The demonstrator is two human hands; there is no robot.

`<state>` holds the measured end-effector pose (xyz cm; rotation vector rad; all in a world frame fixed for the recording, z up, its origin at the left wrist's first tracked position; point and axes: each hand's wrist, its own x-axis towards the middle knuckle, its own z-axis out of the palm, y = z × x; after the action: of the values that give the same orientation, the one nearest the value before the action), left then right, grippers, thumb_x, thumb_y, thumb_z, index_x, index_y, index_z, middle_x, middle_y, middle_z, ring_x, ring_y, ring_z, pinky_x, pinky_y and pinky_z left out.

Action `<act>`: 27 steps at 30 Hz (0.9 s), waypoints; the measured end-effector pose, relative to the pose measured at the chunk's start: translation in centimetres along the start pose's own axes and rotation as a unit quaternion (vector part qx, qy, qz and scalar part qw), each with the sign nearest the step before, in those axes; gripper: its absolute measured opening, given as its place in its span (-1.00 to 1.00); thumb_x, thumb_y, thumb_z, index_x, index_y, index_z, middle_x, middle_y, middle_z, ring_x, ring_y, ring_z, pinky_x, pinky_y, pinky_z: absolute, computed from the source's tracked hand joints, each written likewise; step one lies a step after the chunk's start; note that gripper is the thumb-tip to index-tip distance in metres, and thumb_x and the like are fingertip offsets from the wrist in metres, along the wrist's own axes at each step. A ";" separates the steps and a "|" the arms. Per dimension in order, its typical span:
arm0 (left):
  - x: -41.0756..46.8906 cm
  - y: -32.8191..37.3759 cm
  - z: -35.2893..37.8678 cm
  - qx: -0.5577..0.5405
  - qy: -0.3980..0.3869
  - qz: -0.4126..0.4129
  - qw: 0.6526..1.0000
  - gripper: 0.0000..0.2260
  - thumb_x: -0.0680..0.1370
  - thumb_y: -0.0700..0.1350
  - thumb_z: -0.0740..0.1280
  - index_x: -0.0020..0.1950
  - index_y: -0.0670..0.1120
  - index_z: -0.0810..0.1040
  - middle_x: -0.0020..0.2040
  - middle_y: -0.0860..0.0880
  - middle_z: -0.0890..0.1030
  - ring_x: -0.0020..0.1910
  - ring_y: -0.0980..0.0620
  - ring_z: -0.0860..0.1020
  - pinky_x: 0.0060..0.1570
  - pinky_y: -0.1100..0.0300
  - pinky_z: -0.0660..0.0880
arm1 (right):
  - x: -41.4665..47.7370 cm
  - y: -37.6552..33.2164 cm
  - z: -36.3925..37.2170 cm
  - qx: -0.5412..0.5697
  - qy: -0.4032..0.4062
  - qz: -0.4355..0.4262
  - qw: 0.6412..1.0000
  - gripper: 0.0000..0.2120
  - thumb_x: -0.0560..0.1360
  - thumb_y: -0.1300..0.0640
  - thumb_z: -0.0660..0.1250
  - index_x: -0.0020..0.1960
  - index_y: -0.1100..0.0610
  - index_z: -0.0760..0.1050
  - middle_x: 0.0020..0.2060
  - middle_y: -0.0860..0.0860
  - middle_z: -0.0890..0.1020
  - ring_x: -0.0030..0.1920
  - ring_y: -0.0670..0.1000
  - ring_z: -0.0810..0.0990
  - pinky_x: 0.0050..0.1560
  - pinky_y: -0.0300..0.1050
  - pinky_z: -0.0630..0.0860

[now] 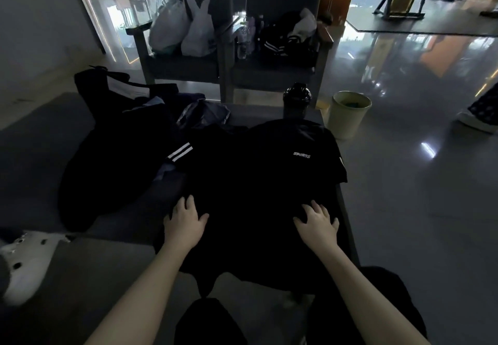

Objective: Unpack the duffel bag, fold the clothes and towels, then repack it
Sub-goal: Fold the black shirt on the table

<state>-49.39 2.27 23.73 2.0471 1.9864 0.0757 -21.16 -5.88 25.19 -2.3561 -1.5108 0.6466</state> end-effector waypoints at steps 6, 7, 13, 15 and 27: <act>-2.9 -0.2 0.0 0.058 0.044 -0.084 0.994 -0.64 0.64 0.03 0.10 0.32 -0.16 0.40 0.29 -0.11 0.39 0.28 -0.10 0.33 0.17 -0.03 0.37 | -2.1 1.1 -0.4 0.009 -0.001 0.029 1.000 -0.54 0.59 0.02 0.14 0.48 0.05 0.24 0.52 0.00 0.14 0.52 0.06 0.02 0.47 0.24 -0.09; -3.2 -0.2 0.1 0.063 0.044 -0.100 0.992 -0.64 0.63 0.02 0.12 0.33 -0.17 0.38 0.30 -0.11 0.37 0.28 -0.11 0.32 0.17 -0.03 0.36 | -2.5 1.2 -0.5 0.010 0.003 0.032 0.999 -0.54 0.59 0.04 0.14 0.48 0.06 0.24 0.52 0.01 0.14 0.52 0.06 0.03 0.47 0.24 -0.07; -3.4 -0.7 -0.2 0.051 0.043 -0.171 0.983 -0.64 0.59 -0.12 0.17 0.35 -0.21 0.34 0.33 -0.20 0.33 0.29 -0.16 0.31 0.19 0.00 0.36 | -4.3 2.6 -1.1 -0.027 0.035 0.110 0.993 -0.52 0.56 0.16 0.12 0.47 0.15 0.16 0.48 0.17 0.15 0.46 0.17 0.13 0.39 0.17 0.19; -3.2 -1.4 -0.2 0.052 0.044 -0.195 0.979 -0.62 0.60 -0.07 0.18 0.36 -0.23 0.34 0.33 -0.21 0.34 0.29 -0.16 0.32 0.22 0.00 0.34 | -4.8 2.8 -0.9 -0.052 0.064 0.139 0.987 -0.59 0.55 0.15 0.15 0.38 0.19 0.24 0.37 0.19 0.32 0.37 0.18 0.27 0.30 0.15 0.27; 0.4 -1.2 -5.1 -0.279 0.066 -0.143 0.947 -0.68 0.64 -0.06 0.18 0.31 -0.23 0.41 0.19 -0.25 0.52 0.14 -0.25 0.50 0.08 0.00 0.41 | -3.3 1.3 -4.0 0.112 0.212 0.074 0.968 -0.75 0.57 0.24 0.12 0.22 0.20 0.43 -0.22 0.06 0.57 -0.24 0.08 0.52 -0.26 -0.09 0.37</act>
<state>-51.79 3.58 28.27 1.4189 2.0151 0.6492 -19.29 -9.33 28.77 -2.2596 -1.0300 0.2951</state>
